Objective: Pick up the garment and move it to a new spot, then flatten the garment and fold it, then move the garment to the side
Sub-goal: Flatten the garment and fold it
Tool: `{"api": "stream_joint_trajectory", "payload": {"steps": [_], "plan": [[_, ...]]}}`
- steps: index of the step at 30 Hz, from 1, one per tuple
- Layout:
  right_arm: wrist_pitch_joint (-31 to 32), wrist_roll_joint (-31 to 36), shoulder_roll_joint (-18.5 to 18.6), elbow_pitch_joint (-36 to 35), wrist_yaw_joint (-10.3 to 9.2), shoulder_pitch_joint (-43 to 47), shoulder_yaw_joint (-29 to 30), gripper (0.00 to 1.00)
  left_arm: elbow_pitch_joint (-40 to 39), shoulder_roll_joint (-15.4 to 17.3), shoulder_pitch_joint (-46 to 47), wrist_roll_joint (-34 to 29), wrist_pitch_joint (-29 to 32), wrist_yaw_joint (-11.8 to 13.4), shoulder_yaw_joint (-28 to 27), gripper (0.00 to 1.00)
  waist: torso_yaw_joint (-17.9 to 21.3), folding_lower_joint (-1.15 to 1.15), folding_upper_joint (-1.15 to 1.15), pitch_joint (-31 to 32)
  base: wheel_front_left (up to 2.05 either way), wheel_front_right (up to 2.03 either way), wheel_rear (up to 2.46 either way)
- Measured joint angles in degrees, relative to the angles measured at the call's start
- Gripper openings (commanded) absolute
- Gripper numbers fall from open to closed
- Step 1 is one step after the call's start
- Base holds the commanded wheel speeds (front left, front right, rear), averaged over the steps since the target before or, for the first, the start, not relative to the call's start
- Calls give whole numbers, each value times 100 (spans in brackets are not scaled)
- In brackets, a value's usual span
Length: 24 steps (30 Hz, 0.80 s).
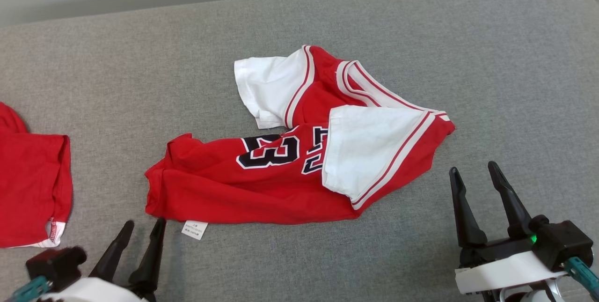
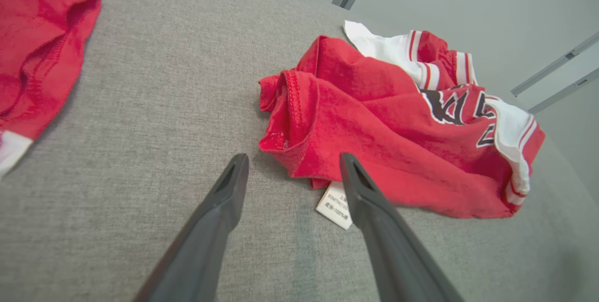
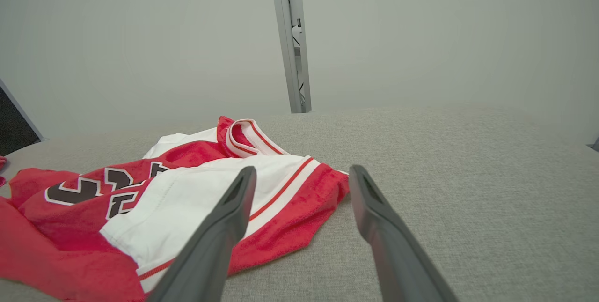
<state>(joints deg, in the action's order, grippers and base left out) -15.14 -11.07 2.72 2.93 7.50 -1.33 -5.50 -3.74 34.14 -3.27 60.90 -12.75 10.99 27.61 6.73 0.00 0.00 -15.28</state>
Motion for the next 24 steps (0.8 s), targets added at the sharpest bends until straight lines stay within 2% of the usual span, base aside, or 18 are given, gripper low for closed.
{"api": "stream_joint_trajectory", "payload": {"steps": [6,12,14,17,19,21,22,24], "plan": [[0,10,1,-4,0,-110,-43,100,468,26,706,-811,123,-35,510,100,35,0,0,-105,0,0,0],[0,-21,2,10,0,-102,-19,100,850,51,883,-1126,154,16,673,100,187,0,0,-151,0,0,0],[0,-40,2,12,0,-99,-19,100,901,38,888,-1139,111,40,656,84,219,0,0,-155,0,0,0],[0,-51,2,24,0,-99,-25,100,981,69,892,-1158,93,77,645,82,255,0,0,-151,0,0,0],[0,-59,2,24,0,-99,-24,100,1003,67,892,-1158,89,77,645,66,264,0,0,-143,0,0,0],[0,-59,2,24,0,-100,-22,100,1020,65,892,-1157,91,74,652,32,266,0,0,-130,0,0,0],[0,-60,2,24,0,-100,-22,100,1032,66,893,-1157,100,64,665,0,266,0,0,-125,0,0,0],[0,-59,2,24,0,-100,-15,100,1094,54,940,-1148,165,14,712,0,260,0,0,-106,0,0,0]]}}
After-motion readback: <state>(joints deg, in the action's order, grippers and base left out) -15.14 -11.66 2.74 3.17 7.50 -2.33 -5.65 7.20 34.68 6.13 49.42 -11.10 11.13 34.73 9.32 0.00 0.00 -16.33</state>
